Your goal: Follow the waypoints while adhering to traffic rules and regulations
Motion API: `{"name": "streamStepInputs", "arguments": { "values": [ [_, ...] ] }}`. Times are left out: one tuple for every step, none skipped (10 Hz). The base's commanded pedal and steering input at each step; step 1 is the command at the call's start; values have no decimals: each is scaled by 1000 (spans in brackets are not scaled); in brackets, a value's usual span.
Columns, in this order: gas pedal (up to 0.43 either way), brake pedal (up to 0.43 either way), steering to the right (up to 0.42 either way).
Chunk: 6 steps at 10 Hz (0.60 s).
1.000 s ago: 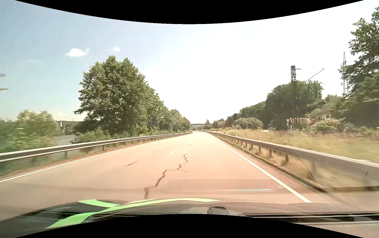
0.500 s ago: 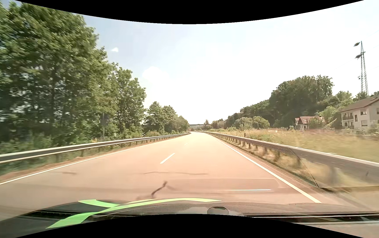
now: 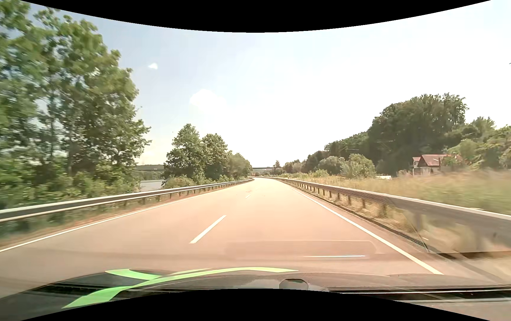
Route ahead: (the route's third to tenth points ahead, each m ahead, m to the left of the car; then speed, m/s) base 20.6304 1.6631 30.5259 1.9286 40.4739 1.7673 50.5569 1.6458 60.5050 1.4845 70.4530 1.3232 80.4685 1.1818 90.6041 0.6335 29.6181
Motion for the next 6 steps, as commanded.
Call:
{"name": "streamStepInputs", "arguments": {
  "values": [
    [331,0,-1],
    [339,0,-1],
    [339,0,-1],
    [339,0,-1],
    [339,0,-1],
    [339,0,-2]
  ]
}}
